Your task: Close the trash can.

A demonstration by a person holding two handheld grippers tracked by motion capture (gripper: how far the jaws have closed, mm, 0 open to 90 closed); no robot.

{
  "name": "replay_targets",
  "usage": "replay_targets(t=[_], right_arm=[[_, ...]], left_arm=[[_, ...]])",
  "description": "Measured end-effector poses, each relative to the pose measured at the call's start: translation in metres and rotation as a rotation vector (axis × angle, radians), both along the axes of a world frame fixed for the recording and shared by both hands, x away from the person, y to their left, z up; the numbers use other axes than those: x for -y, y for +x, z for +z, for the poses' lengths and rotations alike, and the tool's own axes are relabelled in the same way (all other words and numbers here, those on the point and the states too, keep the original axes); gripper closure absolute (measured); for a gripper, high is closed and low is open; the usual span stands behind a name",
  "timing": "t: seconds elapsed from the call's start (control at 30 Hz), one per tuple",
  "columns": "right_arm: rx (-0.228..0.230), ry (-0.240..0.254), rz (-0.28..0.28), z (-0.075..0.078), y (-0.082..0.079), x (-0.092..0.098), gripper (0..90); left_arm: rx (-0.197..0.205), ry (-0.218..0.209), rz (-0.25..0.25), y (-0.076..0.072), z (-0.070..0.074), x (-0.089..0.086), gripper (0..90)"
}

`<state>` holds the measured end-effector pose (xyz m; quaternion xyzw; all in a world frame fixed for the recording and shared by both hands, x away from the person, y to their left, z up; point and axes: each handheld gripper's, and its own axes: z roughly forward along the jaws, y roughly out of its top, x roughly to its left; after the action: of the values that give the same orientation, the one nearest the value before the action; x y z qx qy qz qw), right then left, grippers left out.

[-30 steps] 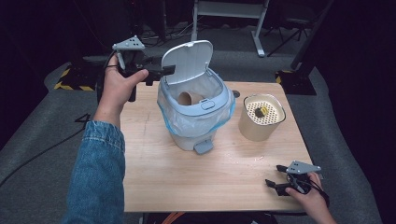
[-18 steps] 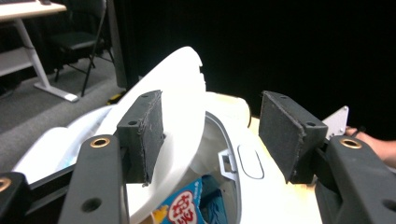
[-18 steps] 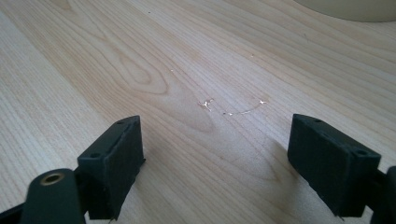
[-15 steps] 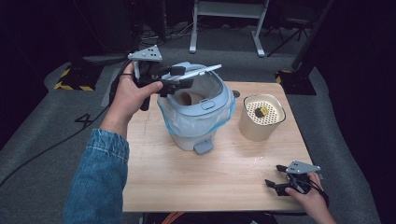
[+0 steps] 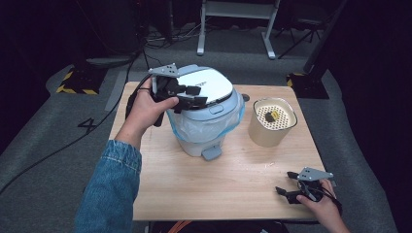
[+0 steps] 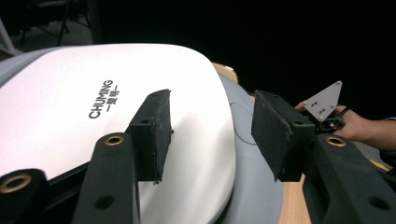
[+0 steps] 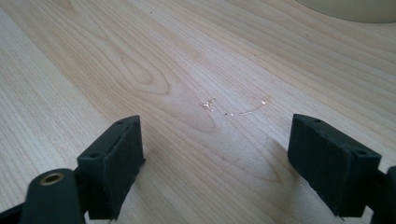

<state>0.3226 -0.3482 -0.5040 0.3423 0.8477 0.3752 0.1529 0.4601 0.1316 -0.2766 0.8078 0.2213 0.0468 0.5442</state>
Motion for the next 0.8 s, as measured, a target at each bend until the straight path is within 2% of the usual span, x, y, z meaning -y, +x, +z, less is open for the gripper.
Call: replay_targets(t=[0.03,0.17,0.2,0.4,0.57,0.63,0.7,0.73,0.8], right_arm=[[0.0,0.0,0.0,0.0,0.0,0.0,18.3],[0.0,0.0,0.0,0.0,0.0,0.0,18.3],[0.0,0.0,0.0,0.0,0.0,0.0,18.3],[0.001,-0.001,0.002,0.0,0.0,0.0,18.3],[0.001,-0.001,0.002,0.0,0.0,0.0,18.3],[0.0,-0.001,0.003,0.0,0.0,0.0,18.2],[0.0,-0.001,0.003,0.0,0.0,0.0,18.3],[0.0,-0.001,0.004,0.0,0.0,0.0,18.3],[0.0,-0.001,0.003,0.0,0.0,0.0,18.1]], left_arm=[[-0.002,0.019,0.006,0.0,-0.001,0.002,49.8],[0.012,0.021,0.02,0.001,-0.002,0.005,53.1],[0.028,0.028,0.036,0.002,-0.003,0.007,55.0],[0.041,0.042,0.072,0.001,-0.003,0.01,63.0],[0.048,0.04,0.095,0.004,-0.004,0.008,76.2],[0.028,0.034,0.095,0.003,-0.005,0.008,82.7],[0.034,0.037,0.094,0.003,-0.005,0.008,86.0],[0.051,0.058,0.108,0.002,-0.004,0.01,87.3],[0.057,0.083,0.118,0.001,-0.002,0.012,88.0]])
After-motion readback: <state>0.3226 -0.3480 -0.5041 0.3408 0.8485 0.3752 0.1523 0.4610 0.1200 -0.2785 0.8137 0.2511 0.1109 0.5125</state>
